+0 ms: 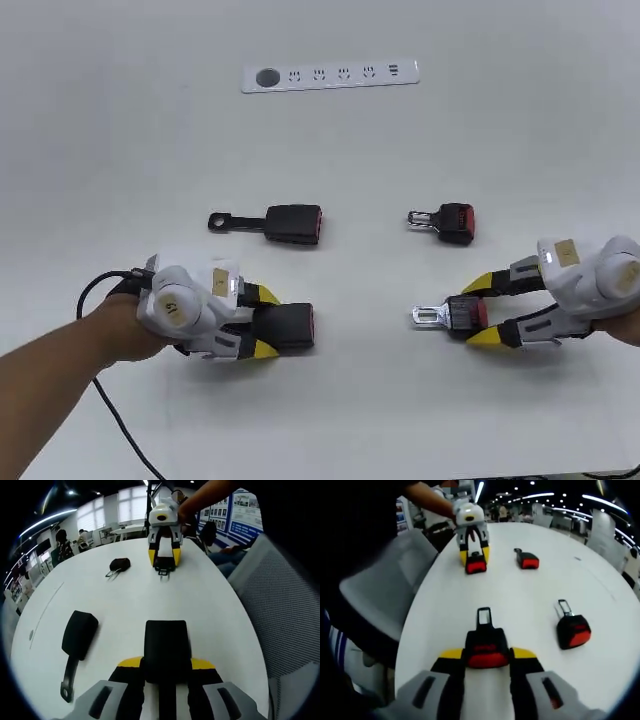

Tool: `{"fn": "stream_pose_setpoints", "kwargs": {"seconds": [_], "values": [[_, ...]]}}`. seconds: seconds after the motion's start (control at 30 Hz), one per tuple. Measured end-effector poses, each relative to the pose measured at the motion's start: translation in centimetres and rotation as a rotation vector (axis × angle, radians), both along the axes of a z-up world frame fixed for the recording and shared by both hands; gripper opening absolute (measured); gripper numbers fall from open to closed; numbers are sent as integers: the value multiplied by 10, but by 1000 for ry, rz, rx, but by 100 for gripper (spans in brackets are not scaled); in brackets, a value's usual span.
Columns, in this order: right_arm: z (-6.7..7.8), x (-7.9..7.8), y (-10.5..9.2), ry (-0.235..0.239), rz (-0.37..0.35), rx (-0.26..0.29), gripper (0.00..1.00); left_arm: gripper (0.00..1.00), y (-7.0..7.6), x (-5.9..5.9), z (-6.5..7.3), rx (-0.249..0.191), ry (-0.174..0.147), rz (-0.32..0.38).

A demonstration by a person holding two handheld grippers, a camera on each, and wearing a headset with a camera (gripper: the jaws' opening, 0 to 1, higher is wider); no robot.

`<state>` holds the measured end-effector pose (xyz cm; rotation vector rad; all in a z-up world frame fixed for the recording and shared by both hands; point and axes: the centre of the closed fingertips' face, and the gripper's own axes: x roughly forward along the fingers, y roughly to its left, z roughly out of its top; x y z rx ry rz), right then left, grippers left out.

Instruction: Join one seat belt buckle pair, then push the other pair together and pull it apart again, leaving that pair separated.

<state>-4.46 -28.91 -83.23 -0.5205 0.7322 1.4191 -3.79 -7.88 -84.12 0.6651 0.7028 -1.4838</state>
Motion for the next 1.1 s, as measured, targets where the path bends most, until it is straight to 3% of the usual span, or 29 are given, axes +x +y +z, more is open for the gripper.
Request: {"fn": "stream_pose_setpoints", "kwargs": {"seconds": [0.53, 1.1], "values": [[2, -1, 4, 14, -16, 91, 34, 33, 2, -1, 0, 17, 6, 3], [3, -7, 42, 23, -51, 181, 34, 33, 3, -2, 1, 29, 8, -1]]}}
